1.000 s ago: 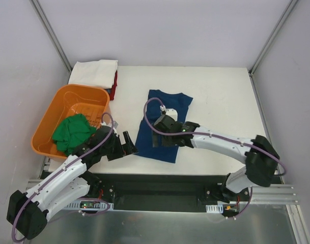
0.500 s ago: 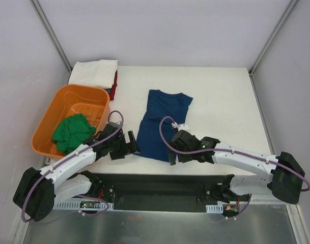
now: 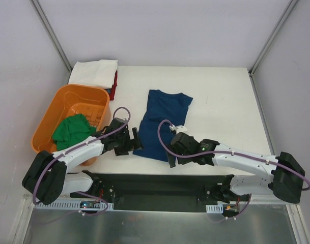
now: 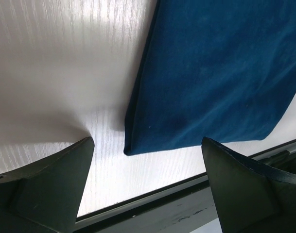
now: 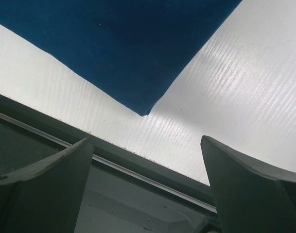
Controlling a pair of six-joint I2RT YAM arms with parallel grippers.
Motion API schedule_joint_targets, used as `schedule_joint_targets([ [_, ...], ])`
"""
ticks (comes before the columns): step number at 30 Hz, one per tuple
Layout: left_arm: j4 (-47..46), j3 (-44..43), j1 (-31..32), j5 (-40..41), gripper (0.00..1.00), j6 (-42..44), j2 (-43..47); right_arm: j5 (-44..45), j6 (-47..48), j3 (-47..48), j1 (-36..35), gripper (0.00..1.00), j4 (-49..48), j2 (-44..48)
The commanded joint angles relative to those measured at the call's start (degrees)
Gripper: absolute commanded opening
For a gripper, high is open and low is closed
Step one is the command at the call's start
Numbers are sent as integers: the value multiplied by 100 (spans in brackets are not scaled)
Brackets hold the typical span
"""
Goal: Fold and stack the t-shirts
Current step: Fold the folded rectangular tshirt in 1/3 of the way, then grab one side of the 2/3 rectangular tshirt with both arms
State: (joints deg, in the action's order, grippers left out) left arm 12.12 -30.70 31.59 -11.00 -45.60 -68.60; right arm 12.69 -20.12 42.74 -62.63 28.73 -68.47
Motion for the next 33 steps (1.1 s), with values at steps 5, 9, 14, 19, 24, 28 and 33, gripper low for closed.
schedule_joint_targets([
  [5, -280, -165, 57, -121, 60, 52, -303, 225, 70, 7, -118, 97, -25, -26],
  [9, -280, 29, 57, 220, 43, -19, -233, 173, 166, 6, -179, 97, -113, -61],
  [14, -280, -94, 57, 143, 28, 78, -531, 251, 526, 155, -495, 97, -219, -307],
  [19, -289, -77, 57, 151, 8, 61, -725, 331, 965, 436, -785, 98, -306, -659],
  [24, -280, -121, 57, 99, 0, 69, -734, 436, 1554, 823, -979, 91, -386, -1212],
  [28, -289, -129, 57, 151, 0, 78, -699, 332, 2003, 999, -979, 81, -622, -1651],
  [33, -280, -164, 57, 169, 0, 78, -699, 453, 2328, 1078, -935, 67, -650, -2100],
])
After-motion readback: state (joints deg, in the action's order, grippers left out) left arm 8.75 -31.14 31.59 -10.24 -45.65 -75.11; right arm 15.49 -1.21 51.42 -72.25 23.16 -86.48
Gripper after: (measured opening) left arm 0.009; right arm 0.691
